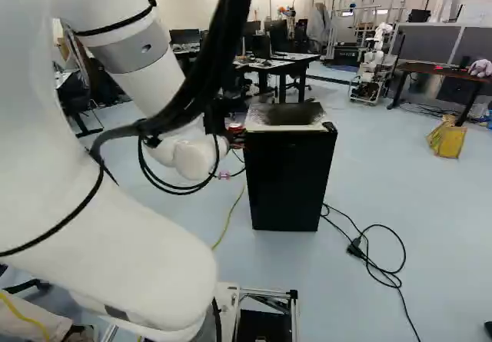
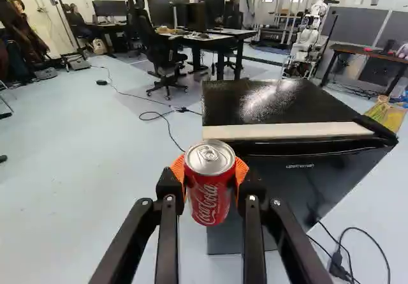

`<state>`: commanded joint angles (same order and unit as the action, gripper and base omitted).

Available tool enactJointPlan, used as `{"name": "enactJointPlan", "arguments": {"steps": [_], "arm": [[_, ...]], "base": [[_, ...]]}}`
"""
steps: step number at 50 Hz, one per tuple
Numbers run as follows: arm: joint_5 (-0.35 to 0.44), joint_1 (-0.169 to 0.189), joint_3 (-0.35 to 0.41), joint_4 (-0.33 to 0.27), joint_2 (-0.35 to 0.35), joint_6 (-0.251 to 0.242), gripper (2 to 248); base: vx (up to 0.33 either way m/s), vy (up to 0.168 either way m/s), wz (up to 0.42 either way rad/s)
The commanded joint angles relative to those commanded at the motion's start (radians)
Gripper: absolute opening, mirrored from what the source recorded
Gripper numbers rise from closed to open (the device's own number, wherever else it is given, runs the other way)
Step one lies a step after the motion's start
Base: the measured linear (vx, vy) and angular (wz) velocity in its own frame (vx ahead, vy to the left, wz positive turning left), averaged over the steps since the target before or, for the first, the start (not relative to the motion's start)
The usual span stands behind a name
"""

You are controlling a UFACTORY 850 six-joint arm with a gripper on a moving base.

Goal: Grab a drink from the fridge

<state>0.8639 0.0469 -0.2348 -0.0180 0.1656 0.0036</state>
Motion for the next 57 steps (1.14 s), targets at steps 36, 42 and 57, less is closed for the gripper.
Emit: {"name": "enactJointPlan", "arguments": {"steps": [36, 42, 57], "arm": [[0.008, -0.043, 0.135, 0.016, 0.104, -0.003, 94], [0.009, -0.045, 0.143, 0.017, 0.11, -0.003, 94], [0.009, -0.047, 0.148, 0.018, 0.114, -0.004, 94]], "base": [[0.0, 0.0, 0.0], [0.0, 0.0, 0.0], [0.0, 0.0, 0.0]]}}
